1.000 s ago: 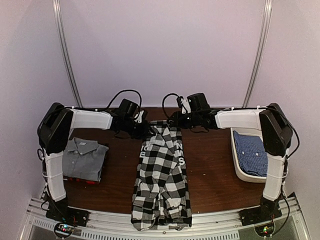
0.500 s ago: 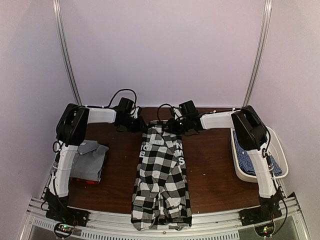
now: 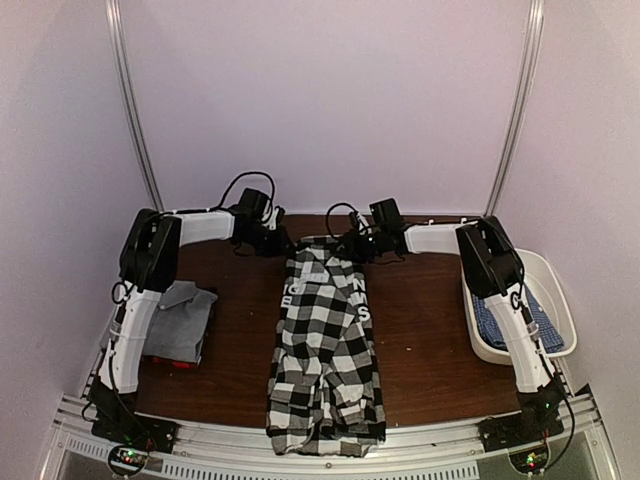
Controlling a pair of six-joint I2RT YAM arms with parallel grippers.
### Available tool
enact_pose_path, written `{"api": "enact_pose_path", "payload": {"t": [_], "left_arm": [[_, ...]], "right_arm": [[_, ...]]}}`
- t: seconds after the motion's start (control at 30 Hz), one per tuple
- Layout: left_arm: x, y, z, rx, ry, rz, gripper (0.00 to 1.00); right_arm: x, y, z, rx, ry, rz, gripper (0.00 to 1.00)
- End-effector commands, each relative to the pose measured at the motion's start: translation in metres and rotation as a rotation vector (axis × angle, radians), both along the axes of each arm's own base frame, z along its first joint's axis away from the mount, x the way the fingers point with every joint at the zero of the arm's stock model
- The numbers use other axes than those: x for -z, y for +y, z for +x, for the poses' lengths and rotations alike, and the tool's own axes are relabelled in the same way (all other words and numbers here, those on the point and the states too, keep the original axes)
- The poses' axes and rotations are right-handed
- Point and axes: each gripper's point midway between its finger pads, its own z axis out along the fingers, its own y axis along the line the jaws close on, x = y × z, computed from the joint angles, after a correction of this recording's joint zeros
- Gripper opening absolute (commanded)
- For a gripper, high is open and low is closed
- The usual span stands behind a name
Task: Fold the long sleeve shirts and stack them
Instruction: Smooth out the rectangle-folded shirt at the center of the board.
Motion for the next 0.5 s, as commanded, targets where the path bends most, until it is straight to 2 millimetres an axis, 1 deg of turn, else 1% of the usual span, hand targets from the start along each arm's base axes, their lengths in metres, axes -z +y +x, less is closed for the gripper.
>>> {"api": "enact_pose_path", "payload": {"t": [0.0,0.07,0.13,0.17,0.23,0.3,0.37,0.43,0.47], "left_arm": [[-0.038,0.006,0.017,-0.007,-0.076,0.010,0.22],[-0.064,0.010,0.020,-0.023,-0.112,0.020,0.22],[-0.084,0.013,0.018,-0.034,-0.133,0.019,0.23],[-0.093,0.013,0.015,-0.035,-0.138,0.011,0.24],[-0.104,0.011,0.003,-0.027,-0.133,-0.003,0.24],[-0.108,0.004,-0.016,-0.001,-0.115,-0.012,0.24],[-0.109,-0.010,-0.040,0.041,-0.095,-0.037,0.24],[-0.106,-0.028,-0.066,0.082,-0.067,-0.073,0.24],[-0.098,-0.036,-0.079,0.098,-0.043,-0.083,0.24]], "right_arm": [[-0.028,0.001,0.003,-0.004,-0.020,0.042,0.35],[-0.048,0.000,0.002,-0.005,-0.056,0.042,0.38],[-0.066,0.000,-0.002,-0.012,-0.093,0.026,0.41],[-0.072,-0.001,-0.004,-0.012,-0.104,0.010,0.42],[-0.086,-0.001,-0.011,-0.013,-0.135,-0.006,0.44],[-0.094,-0.001,-0.023,-0.017,-0.148,-0.014,0.45],[-0.102,0.000,-0.037,-0.023,-0.161,-0.008,0.45],[-0.107,0.005,-0.054,-0.038,-0.168,-0.003,0.44],[-0.108,0.007,-0.063,-0.042,-0.172,-0.009,0.43]]}}
